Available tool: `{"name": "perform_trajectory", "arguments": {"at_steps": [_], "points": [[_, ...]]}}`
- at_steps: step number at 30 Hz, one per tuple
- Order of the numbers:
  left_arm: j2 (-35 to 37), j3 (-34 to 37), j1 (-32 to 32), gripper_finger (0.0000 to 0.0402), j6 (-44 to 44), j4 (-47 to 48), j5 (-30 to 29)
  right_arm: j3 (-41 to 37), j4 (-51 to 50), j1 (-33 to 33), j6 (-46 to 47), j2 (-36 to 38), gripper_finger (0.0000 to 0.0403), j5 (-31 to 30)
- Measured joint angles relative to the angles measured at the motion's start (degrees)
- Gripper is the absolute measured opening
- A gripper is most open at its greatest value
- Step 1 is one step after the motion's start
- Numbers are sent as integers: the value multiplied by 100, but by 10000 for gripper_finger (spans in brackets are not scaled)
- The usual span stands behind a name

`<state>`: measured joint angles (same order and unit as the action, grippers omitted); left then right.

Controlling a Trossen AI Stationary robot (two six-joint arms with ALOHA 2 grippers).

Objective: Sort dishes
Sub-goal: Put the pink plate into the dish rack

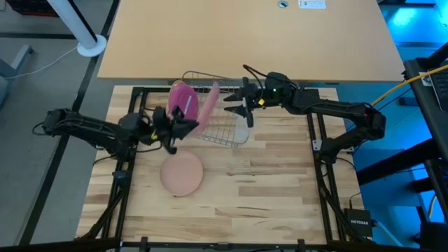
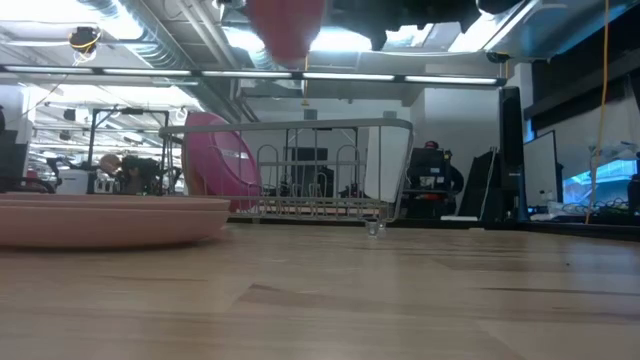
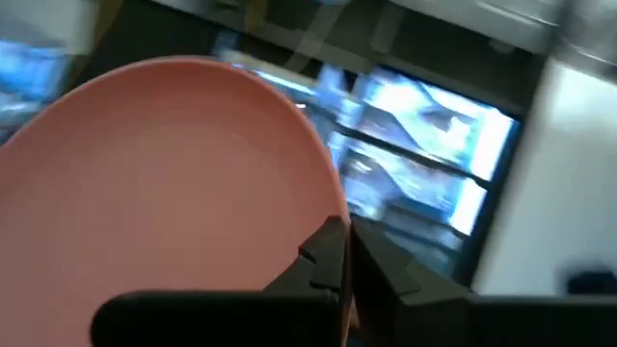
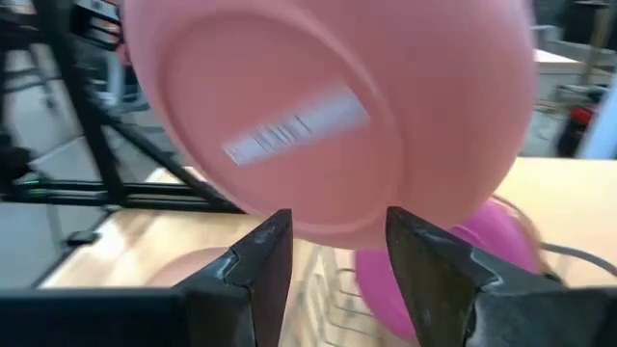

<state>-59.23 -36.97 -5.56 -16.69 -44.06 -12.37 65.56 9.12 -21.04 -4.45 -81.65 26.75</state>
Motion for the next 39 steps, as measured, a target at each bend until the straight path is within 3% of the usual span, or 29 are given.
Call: {"name": "perform_trajectory", "arguments": {"at_steps": [5, 14, 18, 21, 25, 27, 39], "points": [[-275, 0, 101, 1, -748, 2, -1176, 0, -25, 2, 104, -128, 172, -521], [-1032, 2, 444, 1, -1935, -140, -2289, 0, -89, 2, 148, -656, 172, -812], [-1268, 2, 596, 0, -2365, -120, -2498, 0, -265, 2, -70, -810, 172, -1168], [-1436, 2, 648, 0, -2621, -46, -2757, 0, -451, 2, -369, -819, 172, -1857], [-1688, 2, 646, 0, -2936, 62, -2944, 0, -647, -83, -915, -819, 172, -3223], [-1762, 2, 635, 0, -2966, -20, -2943, 0, -665, -305, -1084, -819, 172, -3543], [-1807, 4, 692, 0, -2604, -500, -2941, 0, -1037, -2377, -272, -1037, 172, -2011]]}}
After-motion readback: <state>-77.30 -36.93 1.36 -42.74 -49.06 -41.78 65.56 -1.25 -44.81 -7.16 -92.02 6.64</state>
